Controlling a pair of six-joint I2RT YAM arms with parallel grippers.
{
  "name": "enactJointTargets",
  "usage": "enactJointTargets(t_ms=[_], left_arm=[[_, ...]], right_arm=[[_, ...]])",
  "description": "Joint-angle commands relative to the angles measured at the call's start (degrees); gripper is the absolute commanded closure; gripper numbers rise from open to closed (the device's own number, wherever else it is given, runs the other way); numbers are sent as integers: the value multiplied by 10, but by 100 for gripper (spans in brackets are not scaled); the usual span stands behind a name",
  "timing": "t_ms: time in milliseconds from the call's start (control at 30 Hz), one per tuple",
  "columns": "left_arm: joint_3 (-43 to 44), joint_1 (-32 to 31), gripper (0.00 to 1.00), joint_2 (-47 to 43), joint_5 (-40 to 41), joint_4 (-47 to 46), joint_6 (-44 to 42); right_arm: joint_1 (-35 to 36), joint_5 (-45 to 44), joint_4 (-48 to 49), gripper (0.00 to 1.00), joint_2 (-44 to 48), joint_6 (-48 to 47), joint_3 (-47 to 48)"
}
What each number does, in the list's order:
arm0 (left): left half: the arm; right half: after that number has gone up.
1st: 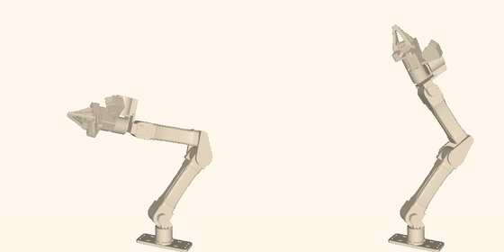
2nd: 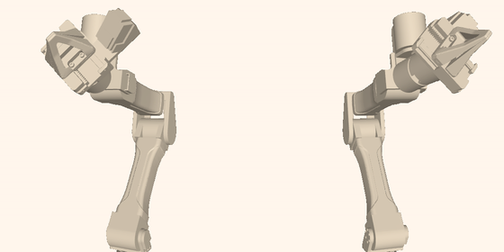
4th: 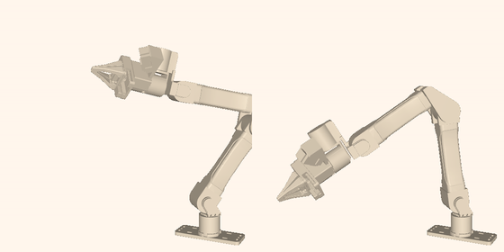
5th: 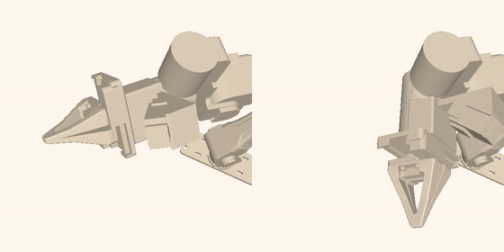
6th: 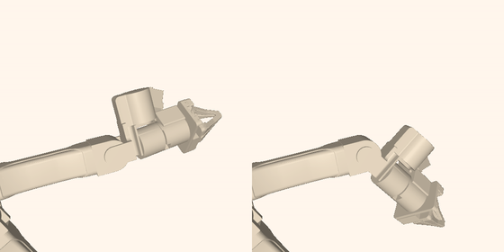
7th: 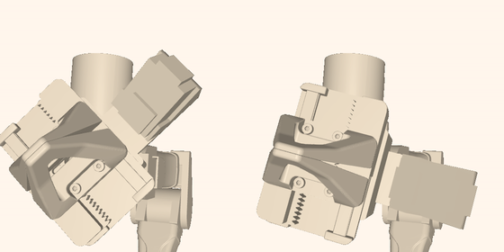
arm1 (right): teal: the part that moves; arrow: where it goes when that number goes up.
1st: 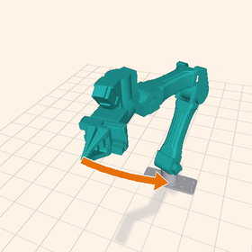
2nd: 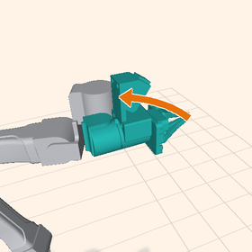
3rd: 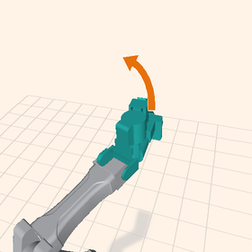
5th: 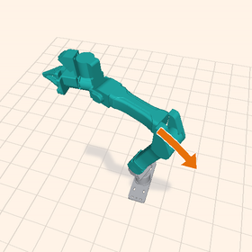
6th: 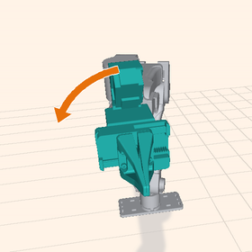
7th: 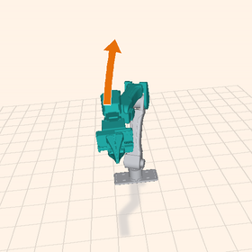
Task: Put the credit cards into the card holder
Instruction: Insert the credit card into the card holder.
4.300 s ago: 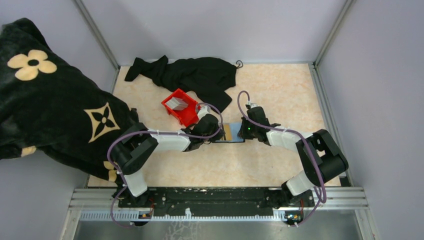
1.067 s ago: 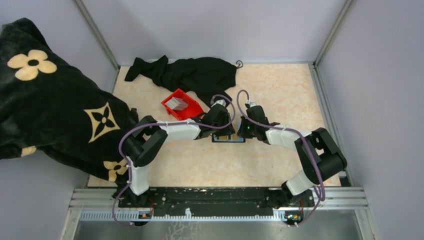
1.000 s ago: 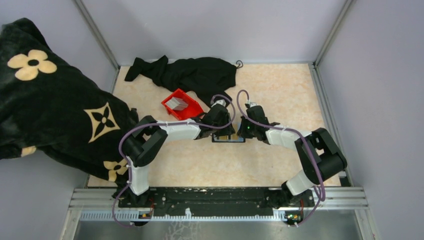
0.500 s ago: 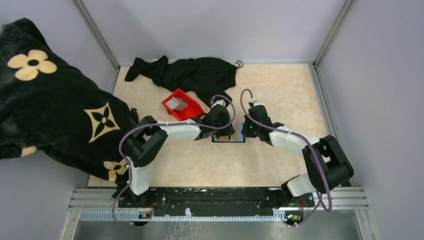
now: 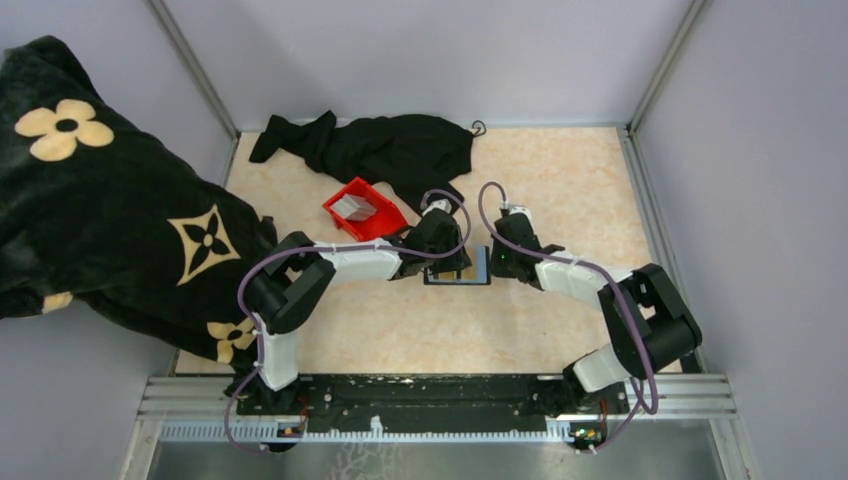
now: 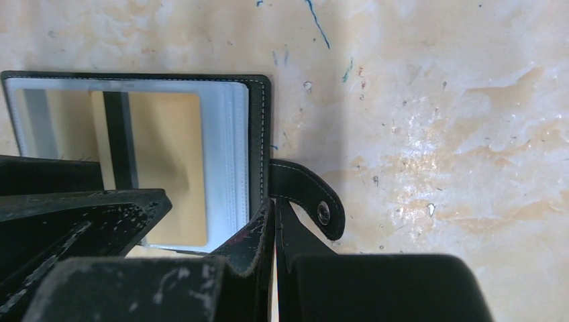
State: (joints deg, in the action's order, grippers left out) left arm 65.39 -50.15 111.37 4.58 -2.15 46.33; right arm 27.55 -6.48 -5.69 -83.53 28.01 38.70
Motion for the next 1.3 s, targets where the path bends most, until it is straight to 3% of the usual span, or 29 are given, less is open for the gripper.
enactJointTargets(t_ms=[0, 1267], left_arm=[[-22, -5, 49, 60, 8, 76, -11], [97, -60, 45, 148, 28, 210, -52]], right_arm=[[-4, -26, 6, 100, -12, -12, 24], [11, 39, 25, 100, -41, -12, 37]])
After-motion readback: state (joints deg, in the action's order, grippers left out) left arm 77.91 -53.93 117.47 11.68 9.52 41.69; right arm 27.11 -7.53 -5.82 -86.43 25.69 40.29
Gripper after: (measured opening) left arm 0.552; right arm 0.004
